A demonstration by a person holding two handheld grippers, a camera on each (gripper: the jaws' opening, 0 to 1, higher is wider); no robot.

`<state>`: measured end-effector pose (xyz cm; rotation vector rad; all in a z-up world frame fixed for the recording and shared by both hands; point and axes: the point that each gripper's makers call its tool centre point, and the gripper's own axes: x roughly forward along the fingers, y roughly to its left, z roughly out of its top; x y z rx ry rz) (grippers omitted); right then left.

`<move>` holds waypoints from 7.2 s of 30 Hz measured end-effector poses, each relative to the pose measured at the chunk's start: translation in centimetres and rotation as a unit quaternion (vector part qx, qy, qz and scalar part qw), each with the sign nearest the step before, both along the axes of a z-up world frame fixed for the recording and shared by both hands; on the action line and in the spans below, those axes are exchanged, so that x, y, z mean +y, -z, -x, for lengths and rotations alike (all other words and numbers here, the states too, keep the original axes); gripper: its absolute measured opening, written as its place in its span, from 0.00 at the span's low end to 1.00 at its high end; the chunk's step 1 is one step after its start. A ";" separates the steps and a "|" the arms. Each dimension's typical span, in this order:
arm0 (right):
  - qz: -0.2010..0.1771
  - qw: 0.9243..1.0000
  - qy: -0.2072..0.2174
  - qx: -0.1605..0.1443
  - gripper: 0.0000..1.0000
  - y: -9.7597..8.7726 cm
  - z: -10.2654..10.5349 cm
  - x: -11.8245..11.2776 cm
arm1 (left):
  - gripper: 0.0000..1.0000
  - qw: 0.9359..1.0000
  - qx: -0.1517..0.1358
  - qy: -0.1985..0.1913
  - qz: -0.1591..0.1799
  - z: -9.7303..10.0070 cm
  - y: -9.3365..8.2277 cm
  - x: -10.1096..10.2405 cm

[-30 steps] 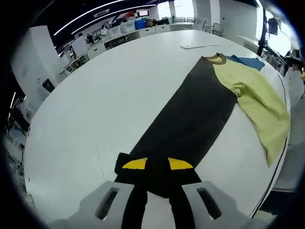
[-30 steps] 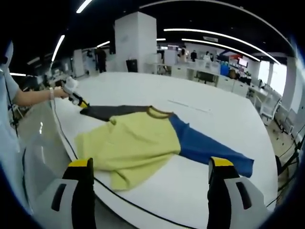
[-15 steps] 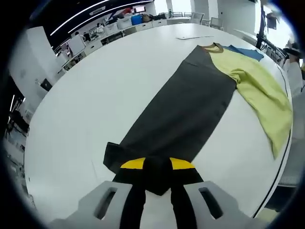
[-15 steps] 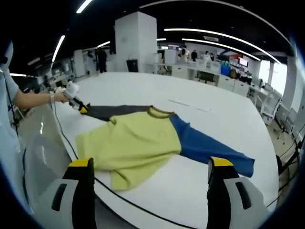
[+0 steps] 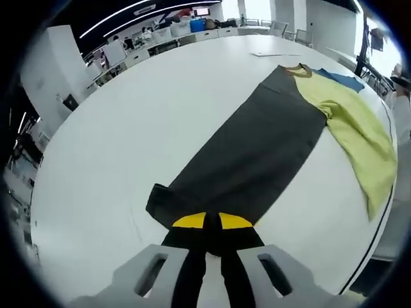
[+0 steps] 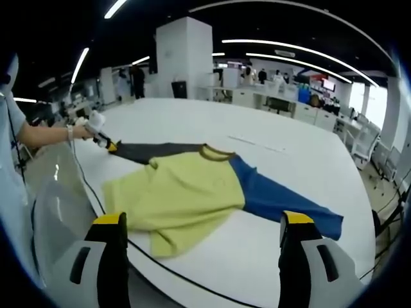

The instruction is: Fold the garment on the visible template until the final outline fits inside the template.

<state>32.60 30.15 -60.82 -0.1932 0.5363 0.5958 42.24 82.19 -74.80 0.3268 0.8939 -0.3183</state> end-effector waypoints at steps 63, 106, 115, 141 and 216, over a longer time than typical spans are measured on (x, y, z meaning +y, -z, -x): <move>-0.011 1.000 -0.012 -0.021 0.98 -0.8 0.2 0.5 | 0.00 0.942 -0.105 -0.269 0.171 4.8 -0.7 8.0; 0.014 0.999 0.024 -0.034 0.81 -0.4 -4.9 0.0 | 0.27 0.982 -0.125 0.103 0.098 -1.3 -10.2 -9.5; -0.011 1.000 -0.003 -0.015 0.58 1.6 -9.6 -1.1 | 0.19 0.983 -0.111 0.108 0.099 -4.1 -10.3 -13.2; 0.013 0.999 -0.022 0.037 0.36 7.6 -20.3 -4.1 | 0.08 0.992 -0.041 0.106 0.050 -12.2 -4.6 -16.2; 0.085 0.991 -0.042 0.097 0.04 15.5 -25.9 -3.2 | 0.00 0.994 -0.017 0.110 0.014 -15.1 1.3 -15.6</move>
